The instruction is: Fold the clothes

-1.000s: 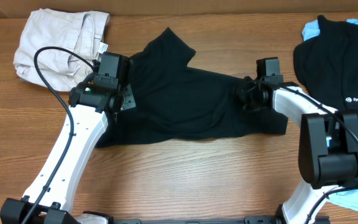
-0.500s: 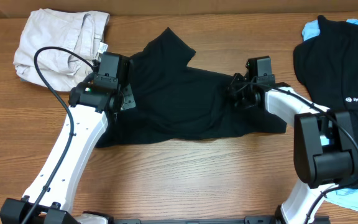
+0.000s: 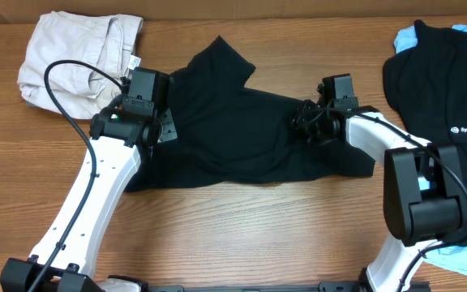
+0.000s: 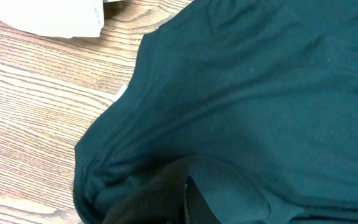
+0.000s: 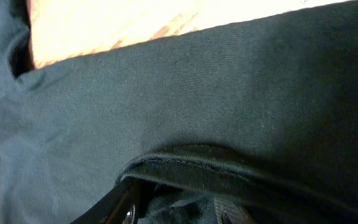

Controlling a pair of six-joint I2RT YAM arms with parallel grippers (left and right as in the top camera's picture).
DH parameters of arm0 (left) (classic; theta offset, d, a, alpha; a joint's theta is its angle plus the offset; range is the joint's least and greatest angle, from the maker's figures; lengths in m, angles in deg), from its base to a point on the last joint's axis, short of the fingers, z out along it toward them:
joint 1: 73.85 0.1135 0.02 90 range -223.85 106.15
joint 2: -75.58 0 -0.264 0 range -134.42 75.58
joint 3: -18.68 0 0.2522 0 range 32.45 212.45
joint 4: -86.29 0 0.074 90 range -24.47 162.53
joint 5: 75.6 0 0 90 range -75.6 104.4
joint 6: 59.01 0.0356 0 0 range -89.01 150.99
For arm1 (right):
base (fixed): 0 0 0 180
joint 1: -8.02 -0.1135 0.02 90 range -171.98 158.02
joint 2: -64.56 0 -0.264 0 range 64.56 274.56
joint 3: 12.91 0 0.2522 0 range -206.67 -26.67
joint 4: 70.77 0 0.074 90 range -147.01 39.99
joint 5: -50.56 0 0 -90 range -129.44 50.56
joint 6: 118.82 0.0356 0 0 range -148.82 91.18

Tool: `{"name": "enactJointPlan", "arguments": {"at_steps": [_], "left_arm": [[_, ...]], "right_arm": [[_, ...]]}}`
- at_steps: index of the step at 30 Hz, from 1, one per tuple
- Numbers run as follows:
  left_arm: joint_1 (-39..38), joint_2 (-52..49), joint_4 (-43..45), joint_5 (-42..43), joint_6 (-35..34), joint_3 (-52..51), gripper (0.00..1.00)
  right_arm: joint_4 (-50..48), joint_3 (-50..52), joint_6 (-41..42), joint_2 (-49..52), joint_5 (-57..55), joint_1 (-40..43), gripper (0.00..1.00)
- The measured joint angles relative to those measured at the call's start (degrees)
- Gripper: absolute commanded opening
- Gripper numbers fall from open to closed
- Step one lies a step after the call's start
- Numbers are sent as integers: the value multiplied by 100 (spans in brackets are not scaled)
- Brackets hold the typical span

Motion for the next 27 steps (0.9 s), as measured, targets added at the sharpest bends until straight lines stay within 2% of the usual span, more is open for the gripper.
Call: {"name": "enactJointPlan", "arguments": {"at_steps": [5,15,22,27], "left_arm": [[0,0,15,0,0,0,4],[0,0,15,0,0,0,4],[0,0,15,-2,0,0,5],[0,0,24,-68,0,0,4]], "right_arm": [[125,-22,-157,-4,98,4,42],[-59,44,-216,-4,72,4,13],[-9,46,-219,-4,59,44,4],[542,4,-243,-74,92,310,4]]}}
